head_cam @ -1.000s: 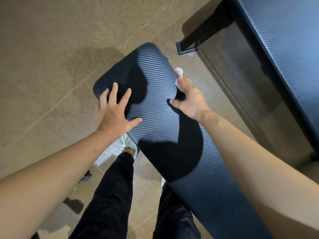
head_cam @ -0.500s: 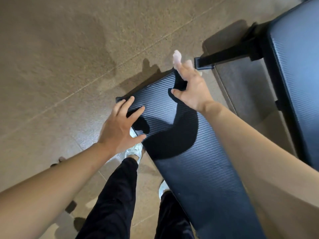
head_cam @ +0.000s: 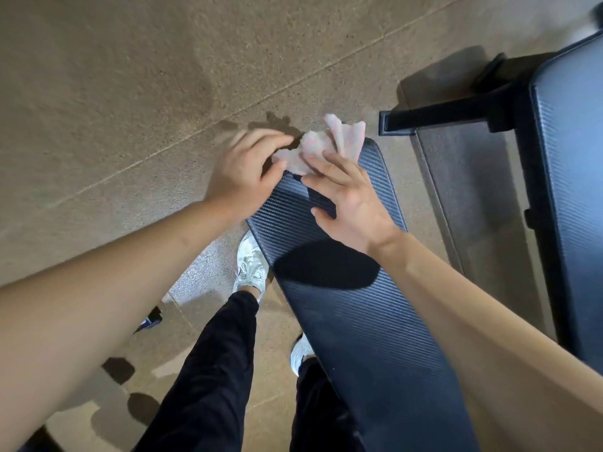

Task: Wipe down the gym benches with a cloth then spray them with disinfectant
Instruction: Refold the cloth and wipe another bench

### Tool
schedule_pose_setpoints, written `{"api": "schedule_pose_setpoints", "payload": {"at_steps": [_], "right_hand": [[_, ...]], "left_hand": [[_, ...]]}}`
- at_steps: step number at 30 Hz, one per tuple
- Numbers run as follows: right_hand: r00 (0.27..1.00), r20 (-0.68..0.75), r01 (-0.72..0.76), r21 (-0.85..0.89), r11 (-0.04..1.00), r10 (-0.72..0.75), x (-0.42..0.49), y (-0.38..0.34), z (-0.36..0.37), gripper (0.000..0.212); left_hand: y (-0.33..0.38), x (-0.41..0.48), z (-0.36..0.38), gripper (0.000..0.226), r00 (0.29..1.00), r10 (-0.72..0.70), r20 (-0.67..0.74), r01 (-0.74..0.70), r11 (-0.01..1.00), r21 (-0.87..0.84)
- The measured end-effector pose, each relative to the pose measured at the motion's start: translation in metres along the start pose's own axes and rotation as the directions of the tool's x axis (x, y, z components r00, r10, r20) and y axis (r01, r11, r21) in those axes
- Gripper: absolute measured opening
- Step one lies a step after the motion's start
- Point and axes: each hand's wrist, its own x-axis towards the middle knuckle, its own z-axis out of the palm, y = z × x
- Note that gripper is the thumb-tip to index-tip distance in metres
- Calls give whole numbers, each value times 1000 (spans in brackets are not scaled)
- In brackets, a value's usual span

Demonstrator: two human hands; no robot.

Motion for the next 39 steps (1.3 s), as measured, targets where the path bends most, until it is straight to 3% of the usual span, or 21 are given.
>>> {"api": "schedule_pose_setpoints", "payload": {"at_steps": [3, 5, 6, 8, 11, 14, 22, 24, 26, 28, 33, 36, 39], "right_hand": [[975, -213, -54, 44, 998, 62, -14, 2, -5, 40], [934, -285, -221, 9, 975, 214, -27, 4, -12, 42], [911, -269, -331, -23, 943, 313, -35, 5, -14, 51], [854, -74, -520, -92, 849, 515, -49, 7, -14, 86], [780, 214, -547, -220, 807, 587, -59, 9, -5, 122], [768, 241, -544, -244, 803, 593, -59, 14, -4, 126], [741, 269, -572, -227, 788, 615, -58, 17, -5, 127], [744, 260, -576, -219, 788, 616, -59, 18, -3, 129], [748, 240, -577, -225, 785, 619, -60, 19, -3, 129], [753, 229, -573, -233, 785, 617, -61, 18, -3, 129], [754, 218, -588, -195, 785, 619, -61, 17, -4, 131], [757, 201, -588, -205, 782, 622, -62, 16, -3, 132], [758, 197, -592, -195, 782, 622, -64, 15, -2, 132]], "left_hand": [[20, 29, 13, 49, 978, 129, 165, -119, 991, -66], [32, 42, 26, 58, 930, 185, 317, -186, 982, -28], [37, 45, 32, 61, 904, 166, 393, -187, 982, 15], [40, 50, 41, 61, 877, 108, 468, -165, 983, 82], [33, 51, 37, 50, 896, 104, 433, -125, 992, 21], [26, 45, 24, 56, 895, 74, 441, -76, 997, -12], [-4, -20, -4, 53, 910, -203, 363, 194, 979, 61], [-11, -36, -5, 47, 883, -331, 332, 357, 934, -18], [-9, -52, -4, 42, 809, -499, 311, 575, 781, -242], [1, -67, 0, 42, 737, -600, 310, 674, 624, -394], [14, -107, 23, 65, 678, -695, 238, 722, 568, -396], [27, -132, 40, 66, 637, -729, 252, 750, 509, -423], [41, -155, 57, 65, 663, -700, 267, 728, 518, -450]]}}
